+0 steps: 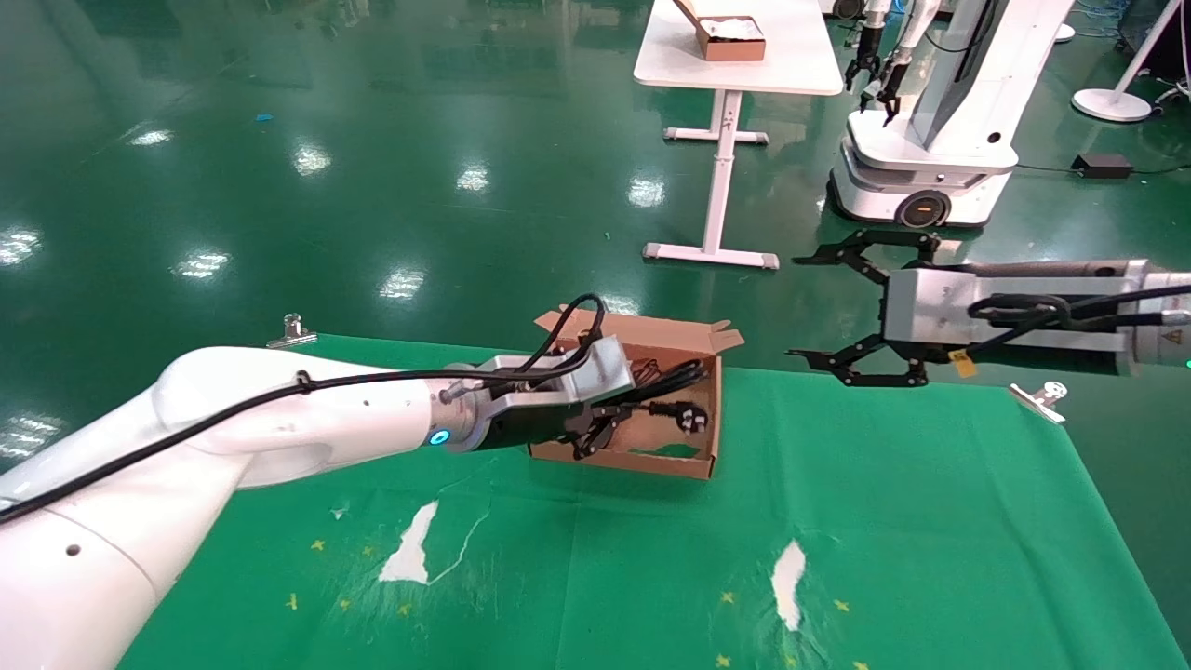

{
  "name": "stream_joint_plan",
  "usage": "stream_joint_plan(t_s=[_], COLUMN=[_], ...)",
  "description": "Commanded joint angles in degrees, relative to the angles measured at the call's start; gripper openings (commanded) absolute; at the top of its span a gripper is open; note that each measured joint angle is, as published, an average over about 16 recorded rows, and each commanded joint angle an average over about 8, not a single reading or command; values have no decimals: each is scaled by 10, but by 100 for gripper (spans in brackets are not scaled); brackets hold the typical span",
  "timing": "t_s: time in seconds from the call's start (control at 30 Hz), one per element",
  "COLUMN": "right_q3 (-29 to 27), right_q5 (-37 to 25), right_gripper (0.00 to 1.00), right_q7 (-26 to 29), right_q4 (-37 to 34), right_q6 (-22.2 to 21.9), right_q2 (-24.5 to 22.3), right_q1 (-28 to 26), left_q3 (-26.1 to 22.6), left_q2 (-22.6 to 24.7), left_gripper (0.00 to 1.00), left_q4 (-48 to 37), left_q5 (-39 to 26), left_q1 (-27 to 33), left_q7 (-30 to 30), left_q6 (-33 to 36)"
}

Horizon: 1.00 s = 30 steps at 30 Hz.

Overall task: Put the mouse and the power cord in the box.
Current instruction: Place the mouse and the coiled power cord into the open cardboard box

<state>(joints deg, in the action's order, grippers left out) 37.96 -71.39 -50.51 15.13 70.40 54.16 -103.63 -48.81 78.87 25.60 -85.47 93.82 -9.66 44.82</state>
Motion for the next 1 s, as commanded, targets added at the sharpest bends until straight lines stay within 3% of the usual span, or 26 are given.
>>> stream_joint_plan(t_s=[0.03,0.13,0.17,0.53,1.0], right_q3=[0,0,-1,-4,-51], right_q5=[1,2,2,5,69], right_gripper=[100,100,100,100,100], right_q7=[3,5,5,15,146], right_q4=[6,9,10,17,142], right_q6=[9,25,30,-2,34], right_q2=[-3,-7,-8,-5,-46], right_q1=[1,1,1,10,100], left_q3=[-27,-42,-46,-32,39], left_q2=[0,1,2,-8,-87], left_gripper=[61,98,100,100,100], left_q4=[14,24,26,25,109], left_q5=[0,-2,-3,2,85], left_q1=[-3,-3,-3,-4,-65], left_q7=[30,39,41,36,72], left_q6=[-13,-23,-25,-14,67])
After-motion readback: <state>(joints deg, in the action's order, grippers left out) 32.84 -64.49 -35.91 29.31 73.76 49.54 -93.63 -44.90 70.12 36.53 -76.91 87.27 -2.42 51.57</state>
